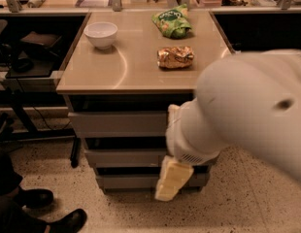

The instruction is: Open middle drawer

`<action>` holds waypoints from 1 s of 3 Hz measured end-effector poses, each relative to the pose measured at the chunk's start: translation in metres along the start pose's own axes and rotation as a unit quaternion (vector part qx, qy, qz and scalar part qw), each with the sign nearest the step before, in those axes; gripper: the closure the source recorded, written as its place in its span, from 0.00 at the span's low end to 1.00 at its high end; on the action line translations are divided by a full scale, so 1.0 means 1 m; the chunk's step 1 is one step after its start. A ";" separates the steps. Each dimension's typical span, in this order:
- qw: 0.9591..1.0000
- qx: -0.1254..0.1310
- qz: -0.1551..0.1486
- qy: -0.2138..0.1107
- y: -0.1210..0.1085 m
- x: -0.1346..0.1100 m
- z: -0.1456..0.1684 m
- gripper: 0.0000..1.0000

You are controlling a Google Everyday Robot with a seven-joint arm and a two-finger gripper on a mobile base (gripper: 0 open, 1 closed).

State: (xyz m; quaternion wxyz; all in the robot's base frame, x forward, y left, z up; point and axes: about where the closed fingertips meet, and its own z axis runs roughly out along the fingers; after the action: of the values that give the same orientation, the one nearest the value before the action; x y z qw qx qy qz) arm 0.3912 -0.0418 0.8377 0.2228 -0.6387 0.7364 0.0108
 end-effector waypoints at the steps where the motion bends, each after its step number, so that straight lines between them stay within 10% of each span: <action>1: 0.999 0.023 -0.034 0.033 0.027 -0.015 0.049 0.00; 3: 0.998 0.039 -0.034 0.046 0.029 -0.015 0.070 0.00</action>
Offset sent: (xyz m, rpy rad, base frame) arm -0.0083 0.0336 -0.0389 -0.0818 -0.0509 0.0296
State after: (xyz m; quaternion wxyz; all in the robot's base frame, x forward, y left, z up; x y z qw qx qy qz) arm 0.3874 -0.0015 0.7724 0.2132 -0.6539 0.7238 -0.0551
